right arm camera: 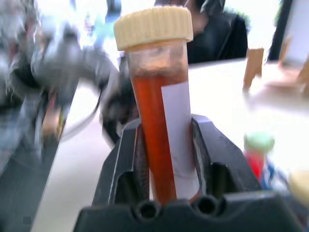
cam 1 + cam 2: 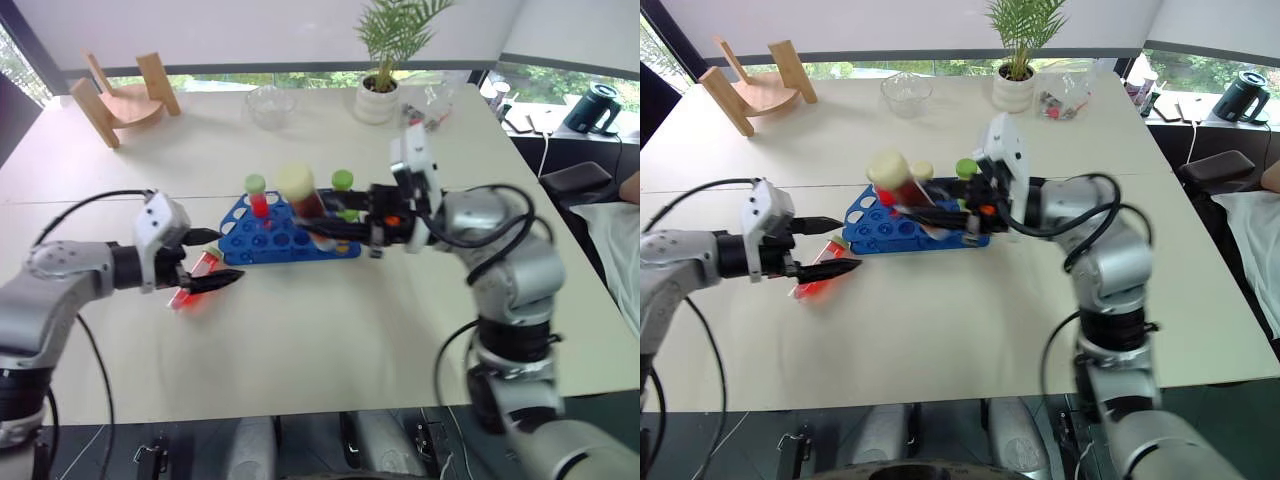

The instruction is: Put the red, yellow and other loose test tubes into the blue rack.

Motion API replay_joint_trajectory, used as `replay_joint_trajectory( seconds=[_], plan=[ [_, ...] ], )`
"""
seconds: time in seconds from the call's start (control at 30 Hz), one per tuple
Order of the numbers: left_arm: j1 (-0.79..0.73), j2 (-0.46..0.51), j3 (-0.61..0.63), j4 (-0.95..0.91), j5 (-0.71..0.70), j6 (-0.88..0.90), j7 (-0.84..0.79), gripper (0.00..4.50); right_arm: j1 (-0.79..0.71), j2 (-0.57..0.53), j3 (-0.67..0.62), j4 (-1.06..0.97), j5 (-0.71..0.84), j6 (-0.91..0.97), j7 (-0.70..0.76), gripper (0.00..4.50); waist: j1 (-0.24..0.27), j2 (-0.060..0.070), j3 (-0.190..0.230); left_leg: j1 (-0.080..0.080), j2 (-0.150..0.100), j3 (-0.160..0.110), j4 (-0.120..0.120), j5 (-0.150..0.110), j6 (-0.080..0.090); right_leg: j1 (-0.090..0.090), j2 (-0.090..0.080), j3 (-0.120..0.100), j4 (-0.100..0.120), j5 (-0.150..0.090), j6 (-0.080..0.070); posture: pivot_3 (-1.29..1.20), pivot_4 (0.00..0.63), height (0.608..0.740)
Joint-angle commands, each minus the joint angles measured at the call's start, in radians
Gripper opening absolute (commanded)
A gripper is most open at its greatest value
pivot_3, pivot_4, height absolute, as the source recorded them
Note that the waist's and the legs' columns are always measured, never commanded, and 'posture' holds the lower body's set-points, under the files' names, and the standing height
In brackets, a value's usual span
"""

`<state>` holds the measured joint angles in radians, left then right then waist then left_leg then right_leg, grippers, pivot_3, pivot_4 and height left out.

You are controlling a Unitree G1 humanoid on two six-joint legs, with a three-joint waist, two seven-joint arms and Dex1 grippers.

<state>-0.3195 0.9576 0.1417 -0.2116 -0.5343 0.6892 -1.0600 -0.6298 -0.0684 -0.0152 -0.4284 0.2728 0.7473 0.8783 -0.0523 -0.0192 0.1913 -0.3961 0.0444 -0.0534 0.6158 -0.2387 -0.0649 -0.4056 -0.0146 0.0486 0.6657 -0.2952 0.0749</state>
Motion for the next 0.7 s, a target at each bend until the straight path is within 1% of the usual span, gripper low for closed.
replay_joint_trajectory(
  seconds=[0.03, 0.1, 0.2, 0.33, 0.47, 0.7],
  plan=[
    [-0.050, 0.048, 0.000, 0.038, 0.002, -0.007, -0.055, 4.50, 0.092, 0.133, 0.070, 0.042, -0.114, -0.191, -0.285, 0.80, 0.006, 0.000, 0.000, -0.001, 0.000, 0.000, 0.000, 0.000, 0.000, -0.001, 0.000, 0.000, 0.000, 0.000, 0.000, 0.00, 0.150, 0.740],
    [-0.063, 0.066, -0.018, 0.050, 0.017, -0.005, -0.065, 4.50, 0.137, 0.205, 0.119, 0.099, -0.150, -0.260, -0.387, 0.80, 0.008, 0.000, 0.000, -0.002, 0.000, 0.002, 0.000, 0.000, 0.000, -0.002, 0.000, 0.001, 0.000, 0.000, 0.000, 0.00, 0.150, 0.740],
    [-0.072, 0.080, -0.032, 0.048, 0.024, 0.000, -0.077, 4.50, 0.162, 0.240, 0.192, 0.170, -0.183, -0.355, -0.441, 0.80, 0.007, 0.000, 0.000, -0.007, 0.000, 0.002, 0.000, 0.000, -0.001, -0.007, 0.000, 0.001, 0.001, 0.000, 0.000, 0.00, 0.150, 0.740],
    [-0.093, 0.087, -0.037, 0.048, 0.026, 0.012, -0.079, 4.50, 0.170, 0.231, 0.240, 0.257, -0.206, -0.446, -0.479, 0.80, 0.007, -0.001, 0.000, -0.013, 0.001, 0.002, 0.000, 0.004, -0.006, -0.015, 0.001, 0.001, 0.004, 0.000, 0.000, 0.00, 0.150, 0.740],
    [-0.095, 0.086, -0.043, 0.045, 0.032, 0.015, -0.074, 4.50, 0.172, 0.212, 0.254, 0.338, -0.217, -0.522, -0.501, 0.80, 0.006, -0.001, 0.000, -0.013, 0.001, 0.002, 0.000, 0.004, -0.006, -0.016, 0.001, 0.001, 0.005, 0.000, 0.000, 0.00, 0.150, 0.740],
    [-0.083, 0.085, -0.043, 0.033, 0.041, 0.023, -0.065, 4.50, 0.178, 0.166, 0.254, 0.429, -0.245, -0.574, -0.524, 0.80, 0.006, -0.001, 0.000, -0.013, 0.001, 0.002, 0.000, 0.004, -0.006, -0.016, 0.001, 0.001, 0.006, 0.000, 0.000, 0.00, 0.150, 0.740]
  ],
)
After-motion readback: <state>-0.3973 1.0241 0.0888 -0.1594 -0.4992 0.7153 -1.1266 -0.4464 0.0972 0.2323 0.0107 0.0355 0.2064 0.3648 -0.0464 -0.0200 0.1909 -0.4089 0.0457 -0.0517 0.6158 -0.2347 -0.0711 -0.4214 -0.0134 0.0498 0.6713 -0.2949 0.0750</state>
